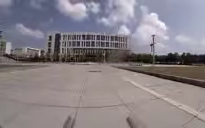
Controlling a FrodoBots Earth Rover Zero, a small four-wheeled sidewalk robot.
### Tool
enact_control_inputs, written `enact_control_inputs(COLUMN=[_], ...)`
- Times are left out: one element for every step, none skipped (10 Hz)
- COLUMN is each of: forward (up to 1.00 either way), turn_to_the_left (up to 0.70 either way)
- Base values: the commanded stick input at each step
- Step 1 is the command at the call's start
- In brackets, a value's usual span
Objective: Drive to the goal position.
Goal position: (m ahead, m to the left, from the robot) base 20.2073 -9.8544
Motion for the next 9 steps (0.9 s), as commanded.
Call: enact_control_inputs(forward=[0.70,0.70,0.70,0.70,0.70,0.70,0.70,0.70,0.70], turn_to_the_left=[0.05,0.05,0.05,0.05,0.05,0.05,0.05,0.05,0.05])
